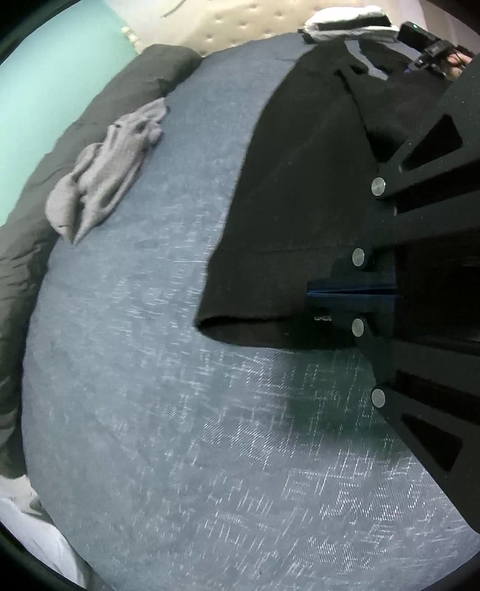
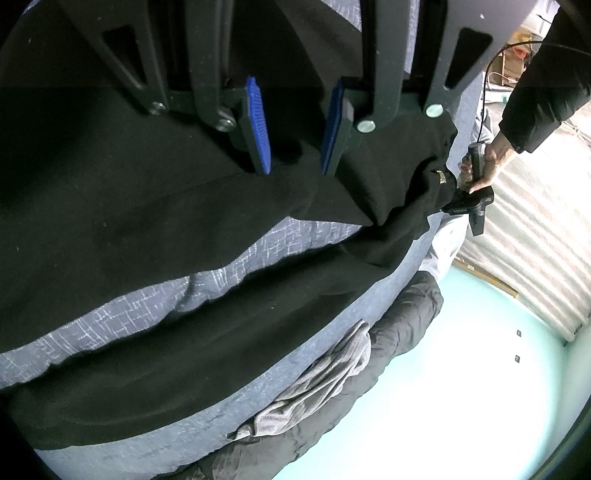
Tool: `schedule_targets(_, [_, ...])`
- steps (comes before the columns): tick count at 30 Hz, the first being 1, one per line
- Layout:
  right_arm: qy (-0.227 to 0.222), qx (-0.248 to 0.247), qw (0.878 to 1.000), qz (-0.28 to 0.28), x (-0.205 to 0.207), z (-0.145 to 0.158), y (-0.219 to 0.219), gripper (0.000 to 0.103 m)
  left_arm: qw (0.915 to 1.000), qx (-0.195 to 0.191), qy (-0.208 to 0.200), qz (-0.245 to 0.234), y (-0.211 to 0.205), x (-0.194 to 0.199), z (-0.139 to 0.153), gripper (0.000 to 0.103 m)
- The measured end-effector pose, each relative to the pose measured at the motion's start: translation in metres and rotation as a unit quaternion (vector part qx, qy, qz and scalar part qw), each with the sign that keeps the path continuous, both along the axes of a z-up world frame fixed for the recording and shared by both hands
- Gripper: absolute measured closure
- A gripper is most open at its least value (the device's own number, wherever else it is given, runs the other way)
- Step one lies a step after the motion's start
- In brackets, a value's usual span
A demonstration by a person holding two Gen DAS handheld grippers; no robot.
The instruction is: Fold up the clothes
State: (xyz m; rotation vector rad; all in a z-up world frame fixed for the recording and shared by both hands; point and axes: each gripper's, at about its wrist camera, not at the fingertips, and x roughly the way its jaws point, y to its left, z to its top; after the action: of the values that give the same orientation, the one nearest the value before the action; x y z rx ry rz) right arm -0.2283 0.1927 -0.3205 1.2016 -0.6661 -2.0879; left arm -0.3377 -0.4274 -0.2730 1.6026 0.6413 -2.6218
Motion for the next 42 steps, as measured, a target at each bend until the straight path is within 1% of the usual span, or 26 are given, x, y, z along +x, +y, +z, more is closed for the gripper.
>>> schedule_targets(4, [0.0,-0.001,1.0,-0.001,0.0,0.0,0.0,0.075,0.9999,0.004,0.009,0.008,-0.005,0.006,0.01,0.103])
schedule_targets(8, [-0.001,-0.002,1.0,-0.003,0.0,0.0,0.001,0.075,0.9998,0.011,-0.015,0.006,-0.005,0.014,0.006,0.103])
schedule_targets(10, [-0.001,-0.004,1.0,-0.004,-0.001,0.0,0.001,0.075,0.9992,0.03,-0.017,0.018,-0.008,0.025,0.007,0.103])
schedule_targets(15, [-0.001,-0.01,1.0,-0.006,-0.002,0.001,0.004,0.075,0.9971,0.072,-0.006,0.024,-0.013,0.068,0.016,0.101])
schedule_targets(17, [-0.001,-0.011,1.0,-0.008,-0.001,0.002,0.004,0.075,0.9948,0.097,0.003,0.029,-0.016,0.085,0.02,0.095])
schedule_targets(19, [0.0,-0.011,1.0,-0.009,0.0,0.003,0.005,0.075,0.9943,0.104,0.012,0.021,-0.011,0.097,0.024,0.092])
schedule_targets(20, [0.001,-0.011,1.0,-0.009,0.0,0.003,0.004,0.075,0.9943,0.104,0.014,0.017,-0.009,0.103,0.026,0.092])
schedule_targets(23, [0.005,-0.01,1.0,-0.01,0.001,0.004,0.003,0.075,0.9959,0.09,0.003,0.005,0.0,0.116,0.026,0.092])
schedule_targets(27, [0.01,-0.009,1.0,-0.01,0.003,0.006,0.001,0.075,0.9967,0.081,-0.005,0.004,0.004,0.131,0.023,0.091])
schedule_targets(30, [0.023,-0.004,1.0,-0.011,0.005,0.012,0.0,0.075,0.9973,0.073,-0.015,0.0,0.007,0.142,0.018,0.091])
schedule_targets(31, [0.03,-0.001,0.999,-0.011,0.006,0.015,0.0,0.069,0.9976,0.067,-0.018,-0.002,0.008,0.145,0.016,0.091])
schedule_targets(32, [0.037,0.004,0.999,-0.012,0.007,0.018,0.0,0.061,0.9978,0.063,-0.021,-0.004,0.01,0.148,0.014,0.091])
schedule_targets(34, [0.051,0.013,0.999,-0.015,0.008,0.023,0.001,0.057,0.9981,0.056,-0.025,-0.007,0.014,0.152,0.01,0.091])
schedule_targets(38, [0.064,0.027,0.998,-0.013,0.008,0.027,-0.001,0.056,0.9984,0.04,-0.039,-0.012,0.023,0.157,-0.001,0.091])
schedule_targets(40, [0.064,0.03,0.998,-0.001,0.007,0.026,-0.006,0.055,0.9981,0.042,-0.044,-0.014,0.028,0.158,-0.007,0.091])
schedule_targets(42, [0.063,0.033,0.997,0.009,0.006,0.024,-0.01,0.055,0.9981,0.035,-0.047,-0.021,0.034,0.159,-0.009,0.091])
